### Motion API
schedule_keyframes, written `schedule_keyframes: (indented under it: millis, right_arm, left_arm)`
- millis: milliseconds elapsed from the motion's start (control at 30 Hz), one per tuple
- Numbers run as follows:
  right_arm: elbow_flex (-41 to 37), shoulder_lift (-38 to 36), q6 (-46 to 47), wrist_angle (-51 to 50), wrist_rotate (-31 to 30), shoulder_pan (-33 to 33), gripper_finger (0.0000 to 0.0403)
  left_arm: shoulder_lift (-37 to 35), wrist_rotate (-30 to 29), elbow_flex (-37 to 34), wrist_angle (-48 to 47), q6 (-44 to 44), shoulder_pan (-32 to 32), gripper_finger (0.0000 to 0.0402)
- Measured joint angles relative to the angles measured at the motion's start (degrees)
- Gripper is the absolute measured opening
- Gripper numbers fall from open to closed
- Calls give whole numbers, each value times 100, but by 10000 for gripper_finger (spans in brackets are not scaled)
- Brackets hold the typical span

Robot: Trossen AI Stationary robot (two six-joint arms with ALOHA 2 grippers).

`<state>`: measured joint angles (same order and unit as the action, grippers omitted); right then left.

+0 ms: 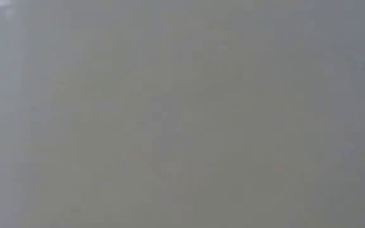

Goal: Pick & Place Toothbrushes
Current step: Put the blue toothbrush into the top transparent bin

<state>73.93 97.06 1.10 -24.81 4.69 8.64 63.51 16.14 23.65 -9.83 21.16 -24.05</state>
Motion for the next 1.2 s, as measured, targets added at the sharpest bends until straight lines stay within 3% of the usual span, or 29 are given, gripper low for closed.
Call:
schedule_keyframes:
  millis: [133, 233, 500, 900, 1200]
  right_arm:
    - [0, 0, 33, 42, 0, 0, 216]
    - [0, 0, 211, 106, 0, 0, 216]
    - [0, 0, 243, 108, 0, -49, 216]
    - [0, 0, 247, 110, 0, -76, 216]
    - [0, 0, 245, 110, 0, -74, 216]
  left_arm:
    - [0, -1138, -1, -59, -26, -277, 101]
    - [0, -1575, -1, -114, -243, -403, 102]
    - [0, -1573, -1, -546, -49, -610, 107]
    - [197, -1768, 1, -522, -74, -610, 203]
    - [767, -1724, 1, -484, -75, -610, 216]
